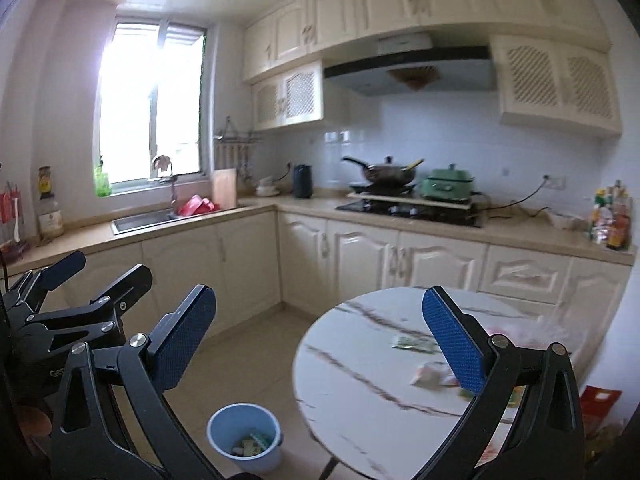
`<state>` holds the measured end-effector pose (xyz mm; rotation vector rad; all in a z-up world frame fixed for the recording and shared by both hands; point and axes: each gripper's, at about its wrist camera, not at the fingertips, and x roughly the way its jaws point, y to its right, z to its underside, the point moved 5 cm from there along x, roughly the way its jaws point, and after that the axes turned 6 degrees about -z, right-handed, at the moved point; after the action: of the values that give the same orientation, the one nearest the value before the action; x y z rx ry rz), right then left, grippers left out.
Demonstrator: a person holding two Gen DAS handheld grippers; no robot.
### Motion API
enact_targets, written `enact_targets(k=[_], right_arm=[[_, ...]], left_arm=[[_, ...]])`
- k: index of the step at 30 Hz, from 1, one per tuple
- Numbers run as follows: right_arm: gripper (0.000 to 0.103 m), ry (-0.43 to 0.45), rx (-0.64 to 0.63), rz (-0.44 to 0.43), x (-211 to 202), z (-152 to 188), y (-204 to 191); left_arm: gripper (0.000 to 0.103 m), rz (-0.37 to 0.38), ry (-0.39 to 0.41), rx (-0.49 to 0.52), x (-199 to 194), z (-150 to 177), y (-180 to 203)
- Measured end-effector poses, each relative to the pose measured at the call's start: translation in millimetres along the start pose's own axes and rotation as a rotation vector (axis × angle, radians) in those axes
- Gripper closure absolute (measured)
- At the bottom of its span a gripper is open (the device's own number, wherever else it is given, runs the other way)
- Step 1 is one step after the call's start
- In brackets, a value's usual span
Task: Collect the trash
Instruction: 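Move both tools back from the bin to the table, then grasp the clear plastic bag with the right tool while the left tool grasps the white foam piece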
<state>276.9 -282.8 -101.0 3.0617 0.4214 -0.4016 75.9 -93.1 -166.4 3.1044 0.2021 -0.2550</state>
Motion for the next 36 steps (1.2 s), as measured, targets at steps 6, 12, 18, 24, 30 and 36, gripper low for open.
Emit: enact_targets(k=[6, 12, 18, 24, 30, 36], right_arm=[[0.0, 0.027, 0.035, 0.107, -28.1, -0.4, 58.4], [0.0, -0.027, 0.086, 0.261, -30.7, 9.2, 145.1], [0.0, -0.104, 0.162, 0.341, -9.1, 28.3, 226.4], [0.0, -0.255, 0.229, 0.368, 38.2, 72.2, 294.8], [0.0, -0.464, 0.293, 0.317, 114.9, 129.8, 343.6], [0.0, -0.566, 0.32, 0.241, 182.3, 159.2, 370.9]], left_arm=[[0.001, 0.066, -0.023, 0.057, 32.5, -18.5, -2.0], [0.001, 0.147, -0.128, 0.111, 99.2, -33.0, 38.6], [0.001, 0.184, -0.243, 0.162, 160.5, -25.3, 72.4], [0.001, 0.235, -0.368, 0.211, 231.2, -24.2, 112.9], [0.001, 0.256, -0.484, 0.239, 302.2, -25.9, 151.9], [0.001, 0.323, -0.589, 0.256, 339.4, -4.9, 191.1]])
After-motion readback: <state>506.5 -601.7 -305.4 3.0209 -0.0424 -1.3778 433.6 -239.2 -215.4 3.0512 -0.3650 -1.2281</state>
